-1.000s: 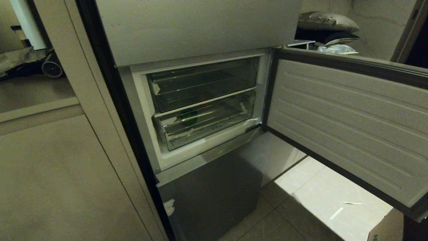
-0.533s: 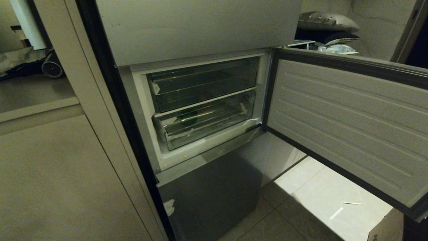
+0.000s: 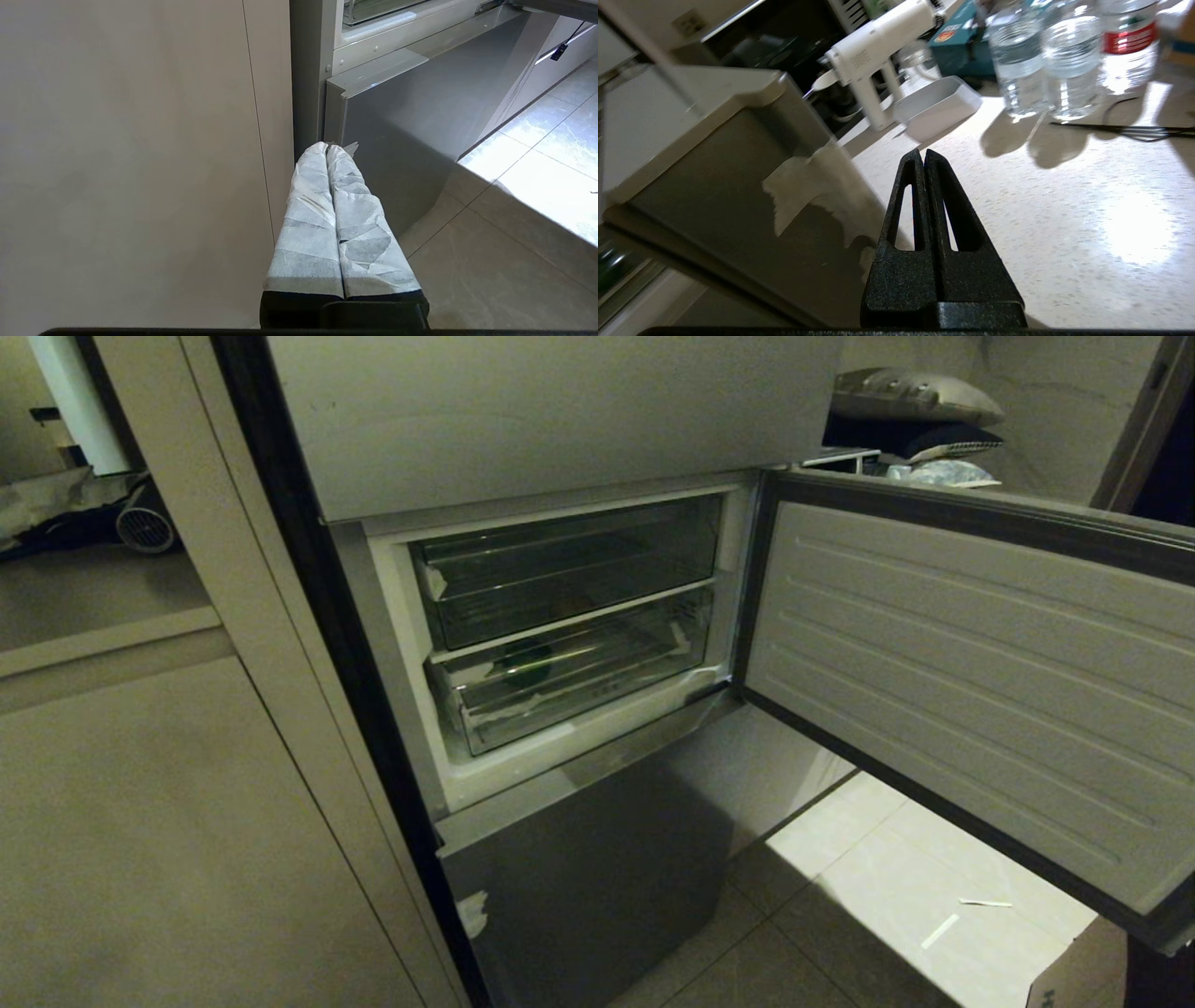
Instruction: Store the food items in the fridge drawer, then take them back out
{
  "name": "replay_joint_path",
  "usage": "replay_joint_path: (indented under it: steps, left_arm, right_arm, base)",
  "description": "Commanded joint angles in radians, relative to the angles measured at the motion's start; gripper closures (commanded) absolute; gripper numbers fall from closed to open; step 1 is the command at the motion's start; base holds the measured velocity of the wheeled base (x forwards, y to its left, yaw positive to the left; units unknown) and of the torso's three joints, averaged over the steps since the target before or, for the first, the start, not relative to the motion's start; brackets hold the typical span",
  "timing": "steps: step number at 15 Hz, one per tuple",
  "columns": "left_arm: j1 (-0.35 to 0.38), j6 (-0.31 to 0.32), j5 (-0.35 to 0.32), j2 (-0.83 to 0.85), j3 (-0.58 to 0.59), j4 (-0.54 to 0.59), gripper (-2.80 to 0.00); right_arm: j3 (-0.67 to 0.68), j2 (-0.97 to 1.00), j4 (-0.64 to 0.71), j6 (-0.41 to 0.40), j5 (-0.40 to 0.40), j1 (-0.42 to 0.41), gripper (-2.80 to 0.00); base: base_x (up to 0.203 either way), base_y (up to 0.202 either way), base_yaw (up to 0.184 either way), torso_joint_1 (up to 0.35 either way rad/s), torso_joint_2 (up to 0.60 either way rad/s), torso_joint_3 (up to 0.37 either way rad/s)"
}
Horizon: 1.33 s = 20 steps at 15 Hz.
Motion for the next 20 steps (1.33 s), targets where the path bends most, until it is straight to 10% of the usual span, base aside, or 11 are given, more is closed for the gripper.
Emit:
replay_joint_path:
  steps: [1, 20]
  left_arm:
    - [-0.001, 0.0, 0.001, 0.002, 0.0, 0.0, 0.0]
    - [0.0, 0.0, 0.0, 0.002, 0.0, 0.0, 0.0]
  right_arm:
    - [-0.002, 0.018, -0.006, 0.003, 0.022, 0.009, 0.0]
    - [0.301, -0.346, -0.007, 0.004, 0.055, 0.165, 0.0]
  base:
    - [0.0, 0.0, 0.0, 0.0, 0.0, 0.0]
    - [0.0, 0.0, 0.0, 0.0, 0.0, 0.0]
